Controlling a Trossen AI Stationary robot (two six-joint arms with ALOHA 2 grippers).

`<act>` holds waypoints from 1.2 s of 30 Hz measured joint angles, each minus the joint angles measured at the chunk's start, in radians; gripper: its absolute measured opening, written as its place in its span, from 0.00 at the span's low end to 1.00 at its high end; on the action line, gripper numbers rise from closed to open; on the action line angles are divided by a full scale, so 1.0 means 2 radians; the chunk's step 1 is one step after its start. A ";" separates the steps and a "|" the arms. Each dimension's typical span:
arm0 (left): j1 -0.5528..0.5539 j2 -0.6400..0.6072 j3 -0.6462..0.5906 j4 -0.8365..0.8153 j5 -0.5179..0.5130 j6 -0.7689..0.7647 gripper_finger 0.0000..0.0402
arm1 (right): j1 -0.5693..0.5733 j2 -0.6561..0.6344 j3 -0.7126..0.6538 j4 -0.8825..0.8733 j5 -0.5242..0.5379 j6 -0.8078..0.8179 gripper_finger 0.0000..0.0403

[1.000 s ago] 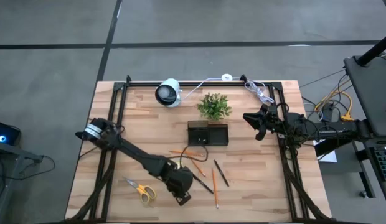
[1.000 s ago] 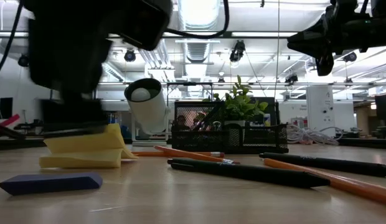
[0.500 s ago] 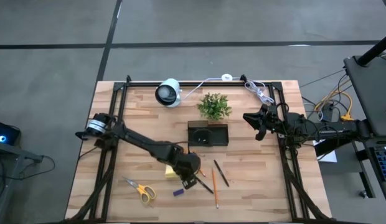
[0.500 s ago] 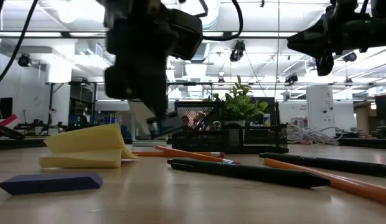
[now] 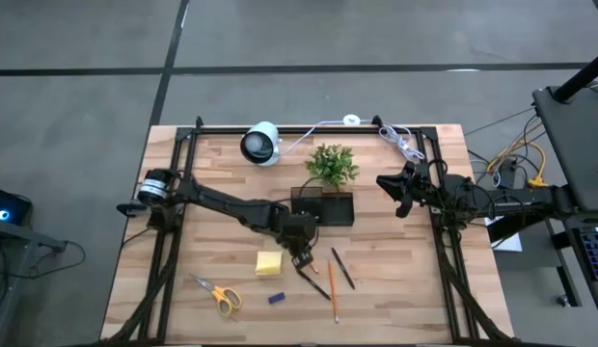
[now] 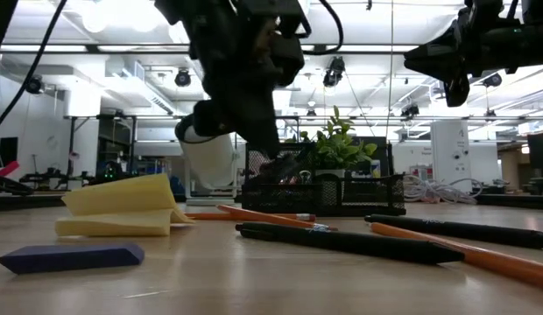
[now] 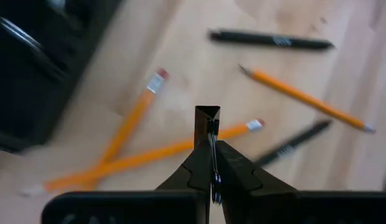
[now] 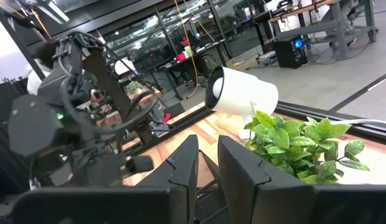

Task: Pick and place office supplies into organizer
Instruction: Put the black binder clip into the black desk organizer

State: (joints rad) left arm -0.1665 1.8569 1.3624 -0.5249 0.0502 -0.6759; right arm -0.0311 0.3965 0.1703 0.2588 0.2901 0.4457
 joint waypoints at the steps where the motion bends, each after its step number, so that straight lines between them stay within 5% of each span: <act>1: 0.004 -0.001 0.000 0.000 -0.004 0.005 0.00 | 0.000 0.000 0.000 0.000 0.000 0.000 0.13; 23: 0.040 -0.037 0.001 -0.037 -0.179 0.043 0.00 | 0.000 0.000 0.000 0.000 0.000 0.000 0.13; 36: 0.041 -0.035 -0.009 -0.038 -0.190 0.028 0.00 | 0.000 0.000 0.000 -0.011 0.000 0.000 0.13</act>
State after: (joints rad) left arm -0.0841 1.7874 1.3451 -0.6001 -0.3292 -0.6201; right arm -0.0311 0.3965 0.1703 0.2371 0.2905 0.4454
